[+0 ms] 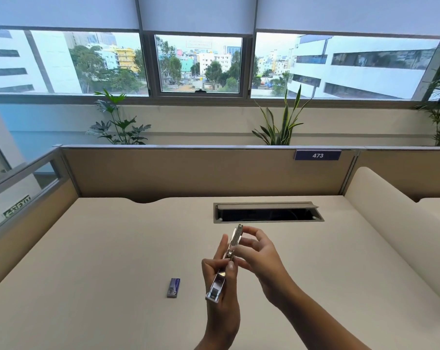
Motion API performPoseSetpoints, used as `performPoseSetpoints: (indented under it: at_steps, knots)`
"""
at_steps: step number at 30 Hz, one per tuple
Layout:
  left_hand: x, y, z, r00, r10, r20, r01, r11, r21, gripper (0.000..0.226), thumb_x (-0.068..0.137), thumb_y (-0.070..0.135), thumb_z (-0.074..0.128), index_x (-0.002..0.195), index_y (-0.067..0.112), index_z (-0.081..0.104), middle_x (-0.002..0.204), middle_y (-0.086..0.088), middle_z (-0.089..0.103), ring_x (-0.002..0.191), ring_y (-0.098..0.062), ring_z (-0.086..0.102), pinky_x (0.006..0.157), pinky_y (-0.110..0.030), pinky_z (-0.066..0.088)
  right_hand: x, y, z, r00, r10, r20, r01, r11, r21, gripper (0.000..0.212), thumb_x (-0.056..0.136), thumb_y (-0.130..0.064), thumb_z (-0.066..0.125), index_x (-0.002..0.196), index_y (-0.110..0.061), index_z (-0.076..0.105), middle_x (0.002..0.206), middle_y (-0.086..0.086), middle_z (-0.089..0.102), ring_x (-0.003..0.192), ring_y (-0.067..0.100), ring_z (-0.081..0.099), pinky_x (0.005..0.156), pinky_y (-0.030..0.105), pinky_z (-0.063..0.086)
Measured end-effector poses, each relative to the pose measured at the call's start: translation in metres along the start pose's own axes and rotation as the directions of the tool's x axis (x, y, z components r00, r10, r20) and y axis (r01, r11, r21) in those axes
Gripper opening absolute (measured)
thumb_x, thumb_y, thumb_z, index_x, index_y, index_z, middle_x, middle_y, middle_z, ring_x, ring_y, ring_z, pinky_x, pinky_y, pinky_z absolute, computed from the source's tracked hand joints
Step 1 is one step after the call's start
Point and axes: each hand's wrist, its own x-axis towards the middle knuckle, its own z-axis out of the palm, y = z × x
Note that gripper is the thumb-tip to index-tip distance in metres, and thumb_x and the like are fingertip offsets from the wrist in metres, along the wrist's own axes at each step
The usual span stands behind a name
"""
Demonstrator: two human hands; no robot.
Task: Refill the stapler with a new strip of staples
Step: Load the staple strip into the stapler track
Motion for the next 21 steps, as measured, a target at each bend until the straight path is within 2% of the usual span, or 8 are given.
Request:
performPoseSetpoints:
  at_steps: [5, 8, 12, 15, 16, 19, 20, 21]
  knots:
    - [0.000, -0.002, 0.000, 1.000, 0.028, -0.015, -0.027, 0.997, 0.068, 0.016, 0.090, 0.025, 0.050, 0.093, 0.011, 0.043, 0.140, 0.019, 0.052, 0.131, -0.008, 0.050, 0.105, -0.038, 0.043, -0.001, 0.002, 0.001, 0.997, -0.081, 0.013, 0.082, 0.988, -0.129, 0.022, 0.085, -0.007, 0.069, 0.103, -0.020, 0.070, 0.099, 0.000, 0.075, 0.094, 0.016, 0.073, 0.077, 0.027, 0.061]
    - [0.001, -0.003, 0.002, 1.000, -0.026, -0.004, 0.026, 1.000, 0.016, 0.019, 0.094, 0.024, 0.050, 0.092, 0.008, 0.042, 0.143, 0.014, 0.050, 0.131, -0.008, 0.050, 0.105, -0.038, 0.042, 0.001, 0.004, 0.001, 0.990, -0.135, -0.038, 0.126, 0.974, -0.187, 0.012, 0.089, -0.013, 0.065, 0.098, -0.020, 0.069, 0.094, 0.002, 0.075, 0.088, 0.019, 0.073, 0.077, 0.034, 0.063]
    - [0.002, -0.003, 0.006, 0.995, -0.078, 0.058, 0.079, 0.997, -0.006, 0.018, 0.092, 0.026, 0.053, 0.091, 0.011, 0.043, 0.143, 0.015, 0.048, 0.127, 0.001, 0.051, 0.095, -0.017, 0.048, 0.005, 0.007, -0.001, 0.975, -0.202, -0.098, 0.173, 0.954, -0.244, 0.009, 0.093, -0.019, 0.059, 0.090, -0.018, 0.067, 0.085, 0.004, 0.073, 0.081, 0.022, 0.073, 0.071, 0.036, 0.064]
    - [0.002, -0.007, 0.004, 0.983, -0.096, 0.156, 0.089, 0.995, 0.055, 0.013, 0.091, 0.025, 0.056, 0.097, 0.021, 0.046, 0.142, 0.026, 0.041, 0.128, 0.008, 0.045, 0.089, -0.006, 0.045, 0.009, 0.007, -0.005, 0.978, -0.177, -0.107, 0.150, 0.964, -0.221, 0.012, 0.094, -0.019, 0.058, 0.088, -0.015, 0.068, 0.081, 0.006, 0.073, 0.077, 0.023, 0.073, 0.063, 0.027, 0.061]
    - [0.001, -0.009, 0.002, 0.974, -0.099, 0.205, 0.080, 0.992, 0.101, 0.020, 0.091, 0.021, 0.059, 0.103, 0.030, 0.045, 0.143, 0.030, 0.035, 0.129, 0.011, 0.042, 0.090, -0.005, 0.044, 0.010, 0.007, -0.006, 0.981, -0.158, -0.109, 0.132, 0.968, -0.215, 0.012, 0.094, -0.018, 0.058, 0.088, -0.013, 0.067, 0.081, 0.007, 0.073, 0.076, 0.022, 0.073, 0.062, 0.025, 0.059]
    - [0.002, -0.011, -0.012, 0.908, -0.163, 0.387, 0.090, 0.975, 0.201, 0.070, 0.087, -0.004, 0.056, 0.115, 0.055, 0.032, 0.142, 0.045, 0.023, 0.130, 0.016, 0.035, 0.088, -0.004, 0.043, 0.013, 0.005, -0.013, 0.992, -0.083, -0.097, 0.066, 0.984, -0.167, 0.012, 0.094, -0.014, 0.058, 0.089, -0.008, 0.066, 0.080, 0.011, 0.072, 0.068, 0.019, 0.073, 0.058, 0.022, 0.057]
    - [0.003, -0.012, -0.018, 0.880, -0.192, 0.434, 0.102, 0.970, 0.222, 0.077, 0.086, -0.005, 0.053, 0.125, 0.055, 0.024, 0.139, 0.049, 0.023, 0.130, 0.014, 0.036, 0.086, -0.003, 0.043, 0.014, 0.005, -0.016, 0.994, -0.063, -0.089, 0.049, 0.986, -0.157, 0.012, 0.094, -0.014, 0.059, 0.090, -0.006, 0.066, 0.081, 0.012, 0.073, 0.066, 0.018, 0.074, 0.057, 0.021, 0.056]
    - [0.004, -0.012, -0.023, 0.851, -0.228, 0.473, 0.130, 0.964, 0.230, 0.075, 0.088, -0.001, 0.053, 0.135, 0.046, 0.019, 0.137, 0.050, 0.023, 0.129, 0.010, 0.039, 0.085, -0.003, 0.043, 0.015, 0.004, -0.018, 0.995, -0.048, -0.083, 0.035, 0.987, -0.156, 0.012, 0.094, -0.014, 0.059, 0.090, -0.005, 0.066, 0.082, 0.013, 0.073, 0.066, 0.018, 0.074, 0.057, 0.020, 0.056]
